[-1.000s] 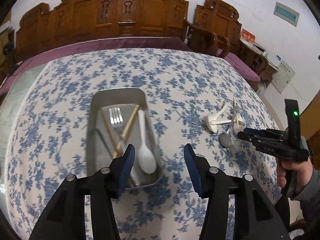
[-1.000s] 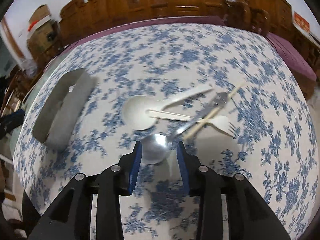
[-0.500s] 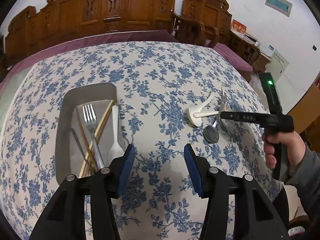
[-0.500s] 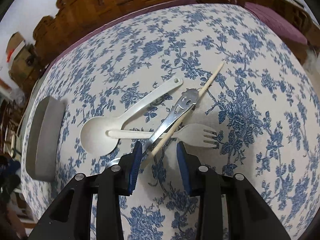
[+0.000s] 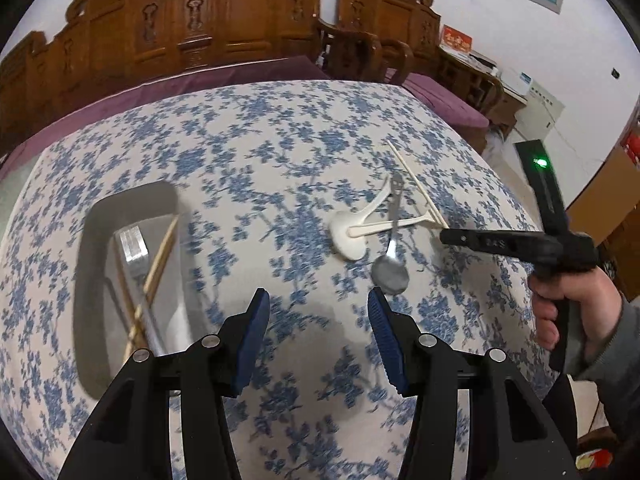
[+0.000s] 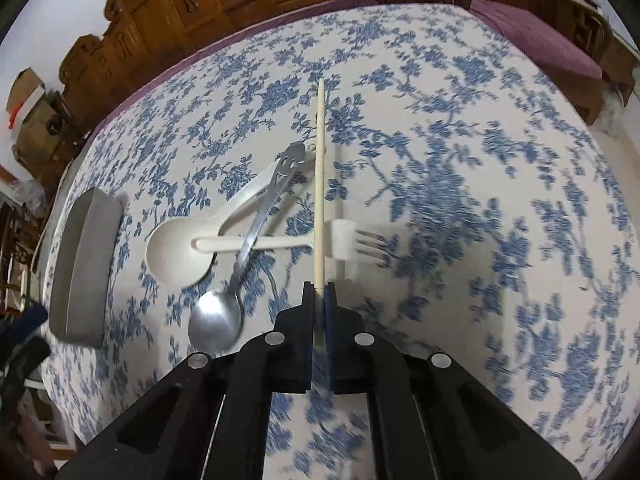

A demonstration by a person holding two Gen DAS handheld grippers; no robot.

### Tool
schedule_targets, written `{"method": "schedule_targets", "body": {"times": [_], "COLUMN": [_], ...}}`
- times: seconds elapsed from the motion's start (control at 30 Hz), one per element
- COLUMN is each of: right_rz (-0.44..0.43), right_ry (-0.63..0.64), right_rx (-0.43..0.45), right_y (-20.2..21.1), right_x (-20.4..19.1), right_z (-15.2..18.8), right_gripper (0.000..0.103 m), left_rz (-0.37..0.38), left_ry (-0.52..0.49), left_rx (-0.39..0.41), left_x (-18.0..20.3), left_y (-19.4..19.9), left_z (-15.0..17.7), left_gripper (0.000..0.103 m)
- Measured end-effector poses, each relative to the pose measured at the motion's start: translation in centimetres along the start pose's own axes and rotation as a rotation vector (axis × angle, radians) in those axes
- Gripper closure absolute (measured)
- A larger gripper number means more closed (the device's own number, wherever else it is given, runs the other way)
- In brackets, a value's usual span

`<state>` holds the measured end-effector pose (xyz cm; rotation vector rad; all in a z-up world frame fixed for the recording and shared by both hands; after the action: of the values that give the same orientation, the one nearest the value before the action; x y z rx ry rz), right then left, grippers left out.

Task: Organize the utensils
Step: 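Reach the right gripper into the pile and grasp a light wooden chopstick, then grasp the smiley-face silver spoon with the left gripper while the right gripper lifts the chopstick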

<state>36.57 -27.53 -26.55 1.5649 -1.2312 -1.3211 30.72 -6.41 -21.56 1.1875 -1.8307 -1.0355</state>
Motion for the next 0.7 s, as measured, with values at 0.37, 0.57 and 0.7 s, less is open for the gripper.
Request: {"method": "schedule_targets", "body": {"times": [0.37,0.57,0.7], "right_rz": [0.019,0.023,0.012], "right_ry": [0.081,0.108,0.114], "right_rx": [0.065,0.07,0.068], "right_y": [3.8,4.2,4.0], "right_x": [3.1,4.5,5.3], "right_z": [2.7,3.9,4.6], "right_gripper": [0.097,0.097,0.097], "left_rz": [0.03,0.01,-0.008], "left_ry": [-0.081,-0.1,-0.105], "left_rx": [-0.049,-0.088,-0.12], "left_x": [5.9,7.6,8.3], "left_y": [-5.5,-8.6,-10.7], "left_z": [-3.5,-4.9,-5.7], "left_gripper": [0.054,0.055,0.06]}}
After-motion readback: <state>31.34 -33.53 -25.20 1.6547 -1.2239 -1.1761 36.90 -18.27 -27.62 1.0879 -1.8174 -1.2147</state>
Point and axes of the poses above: each gripper's, at about its wrist camera, not at the fingertips, and y roughly against the way its jaws point, x to its right, z to its underside, the point moved 5 cm from there along -y, roughly the way its jaws point, and after that the axes turned 10 degrees about -x, right-handed, at the moved point
